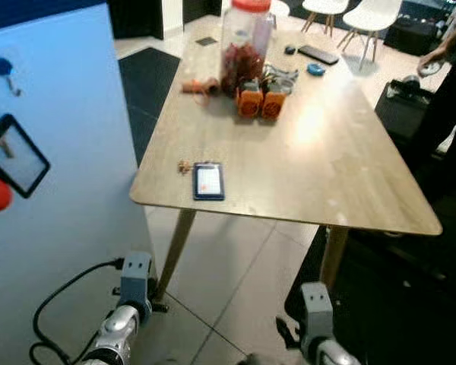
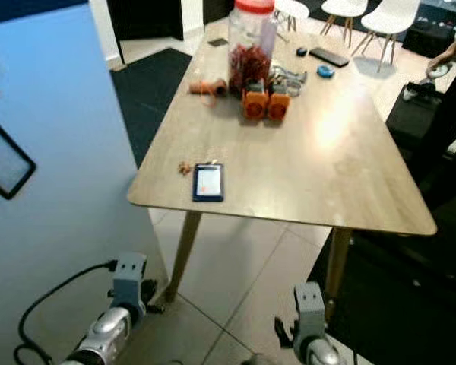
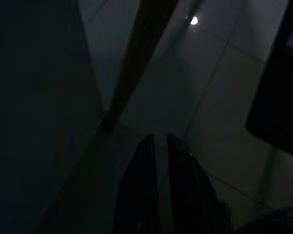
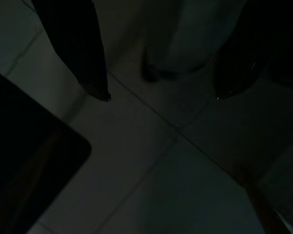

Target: Hang keys on a hook

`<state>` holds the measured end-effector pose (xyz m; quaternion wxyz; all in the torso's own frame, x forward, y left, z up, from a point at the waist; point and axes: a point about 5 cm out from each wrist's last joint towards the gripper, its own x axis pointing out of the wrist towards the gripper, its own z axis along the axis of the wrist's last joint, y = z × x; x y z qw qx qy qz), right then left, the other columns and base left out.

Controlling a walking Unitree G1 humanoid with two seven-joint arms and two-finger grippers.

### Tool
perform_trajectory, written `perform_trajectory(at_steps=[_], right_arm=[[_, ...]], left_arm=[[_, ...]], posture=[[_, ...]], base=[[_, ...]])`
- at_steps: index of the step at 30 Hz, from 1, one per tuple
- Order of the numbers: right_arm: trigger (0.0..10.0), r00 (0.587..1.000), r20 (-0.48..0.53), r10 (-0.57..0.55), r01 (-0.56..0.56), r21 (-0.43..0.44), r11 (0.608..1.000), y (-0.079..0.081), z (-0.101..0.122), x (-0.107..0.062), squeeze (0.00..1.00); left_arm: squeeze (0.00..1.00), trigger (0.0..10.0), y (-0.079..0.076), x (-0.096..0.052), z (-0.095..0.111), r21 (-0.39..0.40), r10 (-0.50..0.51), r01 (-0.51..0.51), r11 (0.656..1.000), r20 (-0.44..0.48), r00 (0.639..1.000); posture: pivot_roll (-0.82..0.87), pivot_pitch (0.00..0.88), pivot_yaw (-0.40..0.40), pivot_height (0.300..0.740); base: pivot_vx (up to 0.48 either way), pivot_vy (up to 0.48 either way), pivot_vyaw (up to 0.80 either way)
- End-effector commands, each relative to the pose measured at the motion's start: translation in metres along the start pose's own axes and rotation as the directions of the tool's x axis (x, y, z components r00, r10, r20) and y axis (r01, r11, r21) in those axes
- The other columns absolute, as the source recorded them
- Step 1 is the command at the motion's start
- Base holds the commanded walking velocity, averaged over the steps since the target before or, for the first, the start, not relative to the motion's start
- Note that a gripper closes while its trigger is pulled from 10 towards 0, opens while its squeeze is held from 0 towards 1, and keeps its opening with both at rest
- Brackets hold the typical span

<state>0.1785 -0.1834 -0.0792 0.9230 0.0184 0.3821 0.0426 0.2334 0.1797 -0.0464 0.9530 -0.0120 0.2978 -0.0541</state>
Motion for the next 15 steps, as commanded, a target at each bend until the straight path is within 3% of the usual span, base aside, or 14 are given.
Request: perform_trajectory(at_steps=[1, 10, 15], right_arm=[[10.0, 1.000, -0.003, -0.016, 0.016, -0.005, 1.000, -0.006, 0.001, -0.001, 0.00], [10.0, 0.999, -0.002, -0.041, 0.041, -0.003, 0.999, -0.012, 0.000, -0.002, 0.00], [10.0, 0.998, 0.010, -0.056, 0.056, -0.001, 0.998, -0.016, 0.001, -0.004, 0.00]], left_arm=[[0.00, 10.0, -0.007, 0.001, -0.001, -0.003, -0.014, 0.014, 1.000, -0.008, 1.000], [0.00, 10.0, -0.015, 0.007, 0.014, 0.011, -0.042, 0.041, 0.999, 0.039, 0.998], [0.00, 10.0, -0.027, 0.011, 0.033, 0.064, -0.134, 0.126, 0.990, 0.133, 0.982]], posture=[[0.04, 0.067, -0.032, 0.740], [0.04, 0.072, -0.023, 0.740], [0.04, 0.067, -0.019, 0.740]], base=[[0.000, 0.000, 0.00], [0.000, 0.000, 0.00], [0.000, 0.000, 0.00]])
